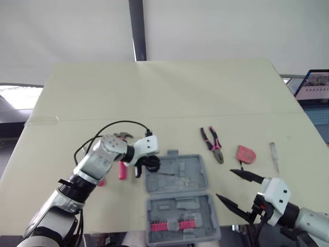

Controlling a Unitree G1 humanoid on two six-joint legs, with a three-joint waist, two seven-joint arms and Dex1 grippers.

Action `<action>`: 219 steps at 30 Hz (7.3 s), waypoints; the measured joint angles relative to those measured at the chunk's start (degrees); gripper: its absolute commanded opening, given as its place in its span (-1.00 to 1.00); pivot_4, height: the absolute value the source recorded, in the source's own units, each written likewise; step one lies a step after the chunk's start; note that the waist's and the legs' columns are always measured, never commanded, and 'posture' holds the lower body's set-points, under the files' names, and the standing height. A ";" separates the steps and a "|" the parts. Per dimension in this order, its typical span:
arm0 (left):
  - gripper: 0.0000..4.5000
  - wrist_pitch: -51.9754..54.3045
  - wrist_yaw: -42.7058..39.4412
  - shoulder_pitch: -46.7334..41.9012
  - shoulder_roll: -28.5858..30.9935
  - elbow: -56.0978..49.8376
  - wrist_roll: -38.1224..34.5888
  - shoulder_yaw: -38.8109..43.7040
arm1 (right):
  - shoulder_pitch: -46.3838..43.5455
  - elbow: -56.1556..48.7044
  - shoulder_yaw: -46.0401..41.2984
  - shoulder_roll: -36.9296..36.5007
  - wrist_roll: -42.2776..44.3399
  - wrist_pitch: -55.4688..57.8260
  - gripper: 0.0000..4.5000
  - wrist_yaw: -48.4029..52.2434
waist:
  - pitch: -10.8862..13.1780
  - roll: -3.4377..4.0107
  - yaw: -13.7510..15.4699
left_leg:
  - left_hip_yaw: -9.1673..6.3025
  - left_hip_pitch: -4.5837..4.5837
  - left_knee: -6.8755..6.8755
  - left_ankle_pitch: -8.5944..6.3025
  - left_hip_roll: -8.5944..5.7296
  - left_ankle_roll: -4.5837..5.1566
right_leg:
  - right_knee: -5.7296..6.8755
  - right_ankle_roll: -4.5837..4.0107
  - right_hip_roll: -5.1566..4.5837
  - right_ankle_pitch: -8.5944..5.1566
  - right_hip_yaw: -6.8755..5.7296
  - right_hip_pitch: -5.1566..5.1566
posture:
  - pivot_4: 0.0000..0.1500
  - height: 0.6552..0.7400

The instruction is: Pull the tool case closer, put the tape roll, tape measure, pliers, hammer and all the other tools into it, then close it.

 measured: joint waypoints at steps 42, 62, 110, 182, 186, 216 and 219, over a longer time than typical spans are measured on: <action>-0.75 -12.61 1.76 9.53 -1.34 4.08 -2.72 6.80 | -1.00 0.00 -0.56 -0.14 0.04 1.11 1.00 0.00 | -0.05 0.06 -0.05 | 0.01 0.05 -0.02 0.00 0.00 0.00 | 0.02 0.00 0.00 0.00 0.00 0.02 | 1.00 0.91; 0.98 -1.37 3.24 54.76 4.02 -27.87 -21.85 43.68 | 0.09 3.08 -1.85 -2.22 3.16 5.01 1.00 1.33 | -0.14 0.12 0.04 | -0.01 0.13 -0.15 -0.12 0.04 -0.04 | -0.36 -0.02 -0.02 -0.01 0.01 0.21 | 1.00 0.91; 0.98 -13.69 11.09 55.72 -3.75 -36.53 -29.12 34.28 | -4.57 9.30 -4.76 1.41 1.10 6.65 1.00 -5.53 | -0.37 0.48 -0.21 | 0.05 0.16 -0.06 -0.25 0.04 0.01 | -0.44 -0.01 0.00 0.00 0.01 0.29 | 1.00 0.91; 0.98 -8.63 19.52 56.40 -1.29 -40.95 -28.17 34.11 | -31.61 14.57 -1.31 18.67 -2.98 51.58 1.00 -38.76 | -0.38 0.72 -0.39 | 0.14 0.08 -0.16 -0.26 0.04 0.00 | -0.43 -0.01 0.02 0.00 0.08 0.07 | 1.00 0.91; 0.98 -8.56 18.03 56.68 0.42 -40.95 -28.43 34.38 | -32.45 15.92 -1.29 18.66 -3.47 50.53 1.00 -38.76 | -0.38 0.72 -0.39 | 0.15 0.08 -0.16 -0.25 0.04 -0.01 | -0.43 -0.01 0.01 0.00 0.08 0.07 | 1.00 0.91; 1.00 -21.12 8.18 55.91 1.68 -31.39 -24.91 32.05 | -33.61 17.01 -0.60 19.24 -4.46 50.11 -0.98 -40.13 | -0.38 0.74 -0.75 | 0.18 0.09 -0.22 -0.25 0.05 -0.01 | -0.44 -0.01 0.02 0.00 0.08 0.03 | 1.00 0.91; 1.00 -20.11 9.17 55.26 1.69 -31.97 -24.90 31.54 | -33.72 17.01 -0.41 19.37 -4.50 50.18 -0.98 -40.13 | -0.38 0.73 -0.73 | 0.17 0.09 -0.22 -0.25 0.05 -0.01 | -0.43 -0.01 0.02 0.00 0.08 0.04 | 1.00 0.91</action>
